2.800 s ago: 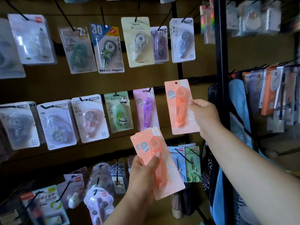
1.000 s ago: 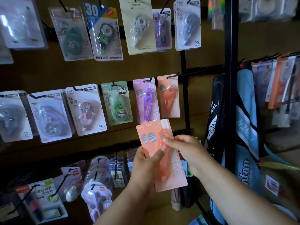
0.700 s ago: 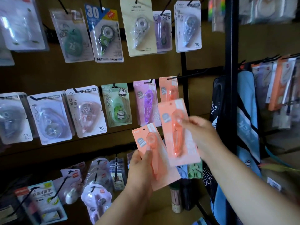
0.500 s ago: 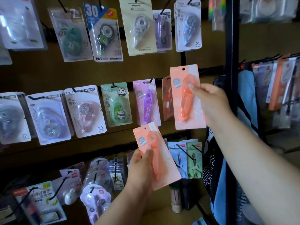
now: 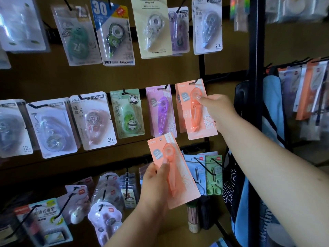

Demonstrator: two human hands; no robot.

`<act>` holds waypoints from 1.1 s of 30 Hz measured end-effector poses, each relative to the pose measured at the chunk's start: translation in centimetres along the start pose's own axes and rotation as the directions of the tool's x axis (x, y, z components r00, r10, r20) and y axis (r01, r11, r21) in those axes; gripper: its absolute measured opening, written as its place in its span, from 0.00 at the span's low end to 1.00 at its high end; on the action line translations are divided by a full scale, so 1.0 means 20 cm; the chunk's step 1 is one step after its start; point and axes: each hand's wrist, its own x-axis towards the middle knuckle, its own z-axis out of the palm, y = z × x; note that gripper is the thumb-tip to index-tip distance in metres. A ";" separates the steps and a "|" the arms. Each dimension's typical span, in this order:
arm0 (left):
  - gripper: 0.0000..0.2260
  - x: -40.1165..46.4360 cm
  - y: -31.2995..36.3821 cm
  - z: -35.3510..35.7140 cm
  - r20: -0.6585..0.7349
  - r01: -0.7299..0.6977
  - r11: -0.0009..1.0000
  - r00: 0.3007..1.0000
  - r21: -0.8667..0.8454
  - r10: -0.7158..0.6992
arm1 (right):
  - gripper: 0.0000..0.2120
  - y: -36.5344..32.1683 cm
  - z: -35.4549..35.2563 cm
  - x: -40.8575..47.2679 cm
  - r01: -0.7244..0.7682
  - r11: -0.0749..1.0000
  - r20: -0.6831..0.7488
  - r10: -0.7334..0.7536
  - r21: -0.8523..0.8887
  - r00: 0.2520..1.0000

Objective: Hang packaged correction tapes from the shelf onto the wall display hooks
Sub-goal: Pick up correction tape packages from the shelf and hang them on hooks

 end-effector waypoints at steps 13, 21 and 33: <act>0.10 0.01 0.01 -0.02 -0.034 -0.050 0.998 0.998 0.033 0.051 | 0.16 0.16 0.06 0.02 -0.029 0.981 -0.105 0.009 -0.192 0.994; 0.11 0.01 0.02 0.00 -0.024 -0.071 0.996 0.997 0.051 0.072 | 0.18 0.29 0.11 -0.42 -0.129 0.990 0.223 0.140 -0.062 0.965; 0.13 0.02 0.02 -0.02 -0.054 -0.070 0.997 0.996 0.014 0.071 | 0.09 0.15 0.04 -0.42 -0.051 0.987 0.169 0.024 0.154 0.985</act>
